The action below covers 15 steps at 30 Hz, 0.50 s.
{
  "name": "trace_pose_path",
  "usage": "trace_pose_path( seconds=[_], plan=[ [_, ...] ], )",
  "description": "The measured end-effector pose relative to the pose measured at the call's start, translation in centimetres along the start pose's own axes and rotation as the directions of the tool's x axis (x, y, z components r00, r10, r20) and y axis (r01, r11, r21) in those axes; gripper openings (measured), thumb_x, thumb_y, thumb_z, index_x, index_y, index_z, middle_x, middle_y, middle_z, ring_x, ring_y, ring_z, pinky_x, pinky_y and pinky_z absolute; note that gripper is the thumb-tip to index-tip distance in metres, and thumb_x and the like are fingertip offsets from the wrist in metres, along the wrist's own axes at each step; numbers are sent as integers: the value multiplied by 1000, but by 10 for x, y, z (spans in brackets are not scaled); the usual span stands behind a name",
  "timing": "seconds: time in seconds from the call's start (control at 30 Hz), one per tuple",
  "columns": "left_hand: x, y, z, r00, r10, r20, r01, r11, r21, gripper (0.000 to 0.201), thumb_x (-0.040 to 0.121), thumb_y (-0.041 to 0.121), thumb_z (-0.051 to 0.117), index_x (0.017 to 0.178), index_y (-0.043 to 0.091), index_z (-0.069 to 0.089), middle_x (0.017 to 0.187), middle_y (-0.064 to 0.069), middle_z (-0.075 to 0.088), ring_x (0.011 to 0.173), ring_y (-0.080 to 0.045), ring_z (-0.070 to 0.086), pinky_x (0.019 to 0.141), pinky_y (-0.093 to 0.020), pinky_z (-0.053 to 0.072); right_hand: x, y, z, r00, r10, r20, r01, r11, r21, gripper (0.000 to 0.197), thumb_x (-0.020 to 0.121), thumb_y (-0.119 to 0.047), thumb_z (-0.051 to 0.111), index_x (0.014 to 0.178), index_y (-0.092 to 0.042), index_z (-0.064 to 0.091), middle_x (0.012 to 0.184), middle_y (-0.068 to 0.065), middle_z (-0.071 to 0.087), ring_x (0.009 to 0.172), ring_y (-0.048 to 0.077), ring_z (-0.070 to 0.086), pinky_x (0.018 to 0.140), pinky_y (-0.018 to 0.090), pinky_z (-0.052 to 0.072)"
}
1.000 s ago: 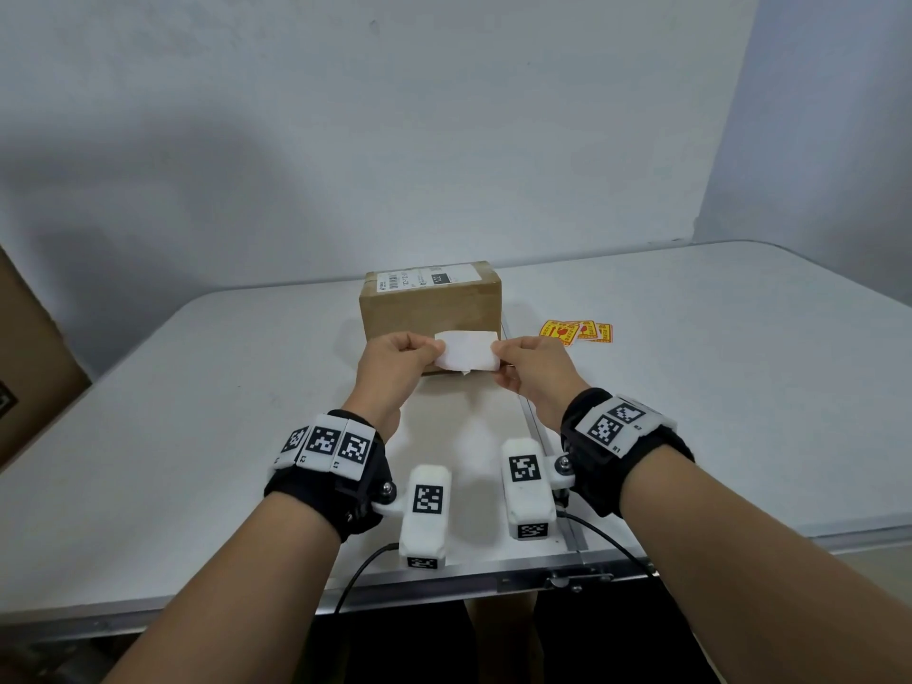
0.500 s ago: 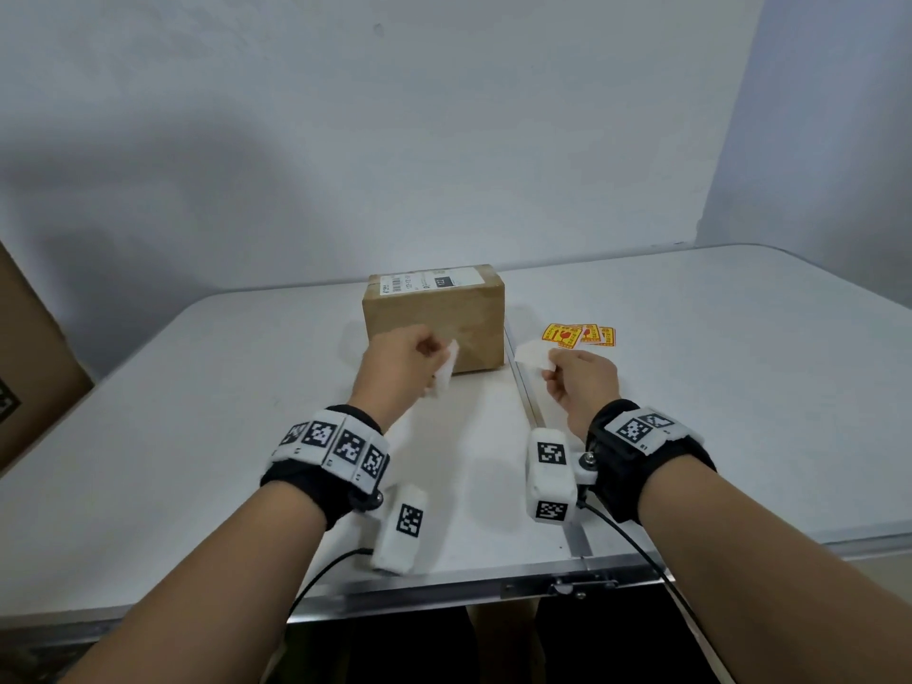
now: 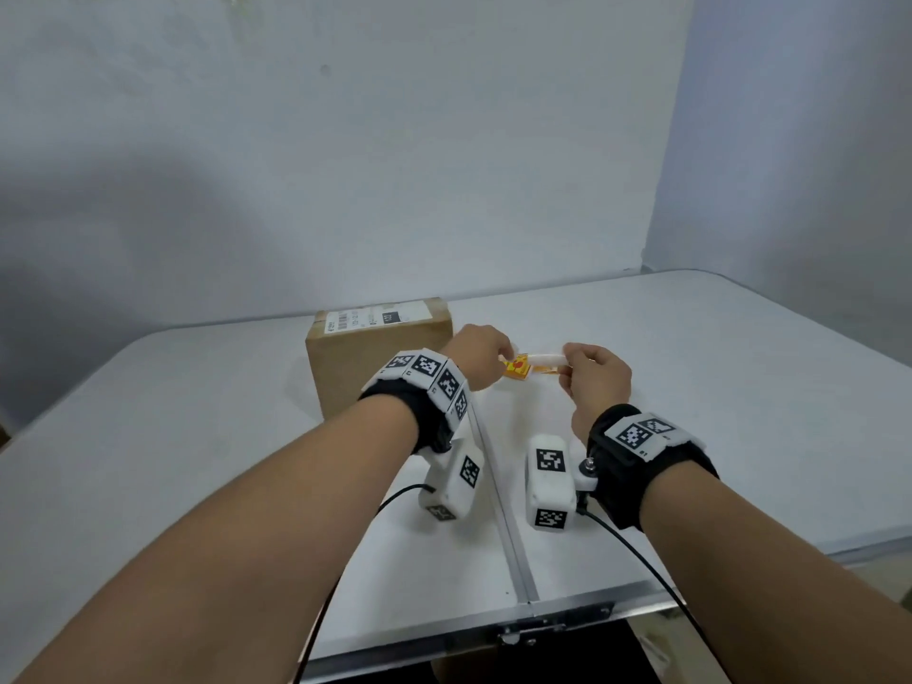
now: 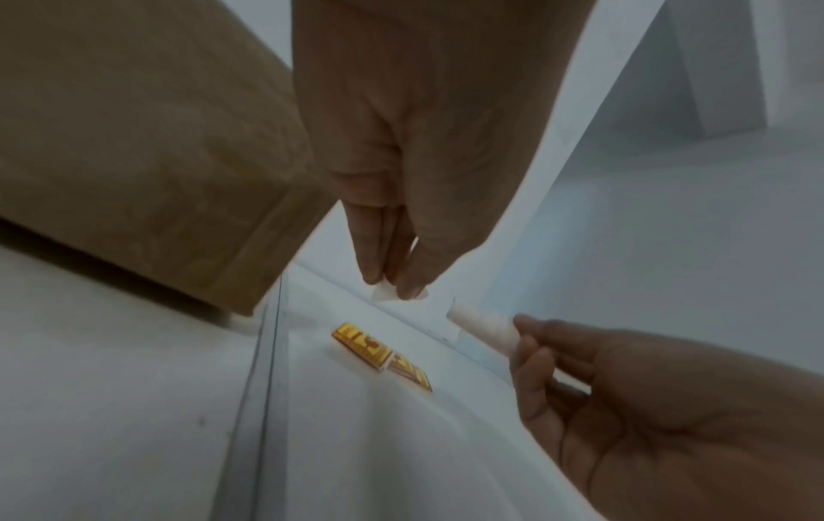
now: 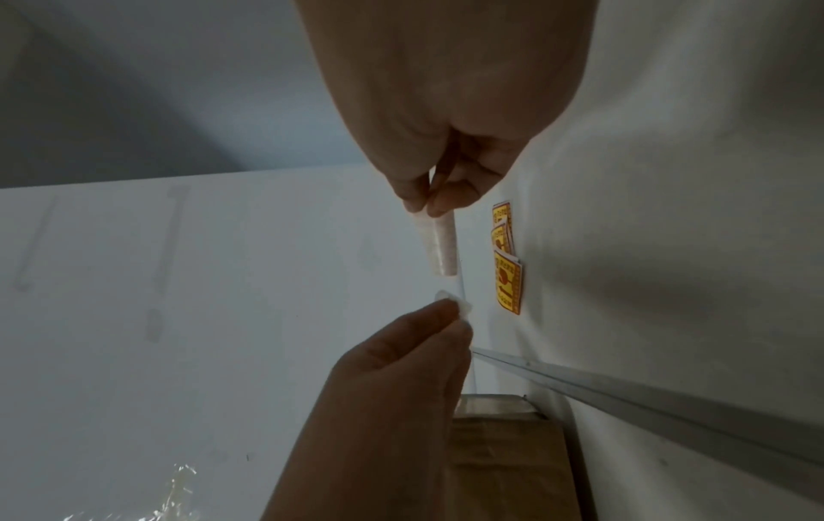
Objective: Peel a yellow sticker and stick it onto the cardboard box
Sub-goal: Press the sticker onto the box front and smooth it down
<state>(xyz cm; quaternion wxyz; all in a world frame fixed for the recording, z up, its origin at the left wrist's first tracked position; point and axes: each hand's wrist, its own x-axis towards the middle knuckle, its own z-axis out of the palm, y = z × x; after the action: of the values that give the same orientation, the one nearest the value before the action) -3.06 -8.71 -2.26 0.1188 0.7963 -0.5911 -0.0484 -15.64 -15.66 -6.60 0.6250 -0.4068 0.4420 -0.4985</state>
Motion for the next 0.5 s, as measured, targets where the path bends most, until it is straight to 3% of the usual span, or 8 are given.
trace_pose_path(
  seconds=[0.17, 0.37, 0.5],
  plan=[
    [6, 6, 12, 997, -28, 75, 28, 1000, 1, 34, 91, 19, 53, 124, 21, 64, 130, -7, 58, 117, -25, 56, 97, -30, 44, 2, -3, 1, 1000, -10, 5, 10, 1000, 17, 5, 87, -9, 62, 86, -11, 67, 74, 3, 62, 55, 11, 55, 55, 15, 49],
    [4, -3, 11, 996, -55, 66, 58, 997, -42, 30, 89, 12, 51, 106, 22, 74, 120, -6, 63, 107, -24, 62, 92, -30, 50, 3, -2, 1, 1000, -24, -5, 24, 1000, 12, 9, 87, -9, 62, 91, -9, 69, 72, 1, 61, 55, 11, 56, 56, 16, 49],
    [2, -2, 8, 998, -49, 36, 53, 991, -125, 26, 88, 6, 54, 97, 16, 77, 115, -10, 58, 99, -28, 65, 87, -35, 54, 2, -1, -1, 1000, -21, -5, 21, 1000, 13, 10, 87, -11, 62, 93, -10, 69, 73, -1, 62, 57, 10, 56, 59, 17, 50]
  ],
)
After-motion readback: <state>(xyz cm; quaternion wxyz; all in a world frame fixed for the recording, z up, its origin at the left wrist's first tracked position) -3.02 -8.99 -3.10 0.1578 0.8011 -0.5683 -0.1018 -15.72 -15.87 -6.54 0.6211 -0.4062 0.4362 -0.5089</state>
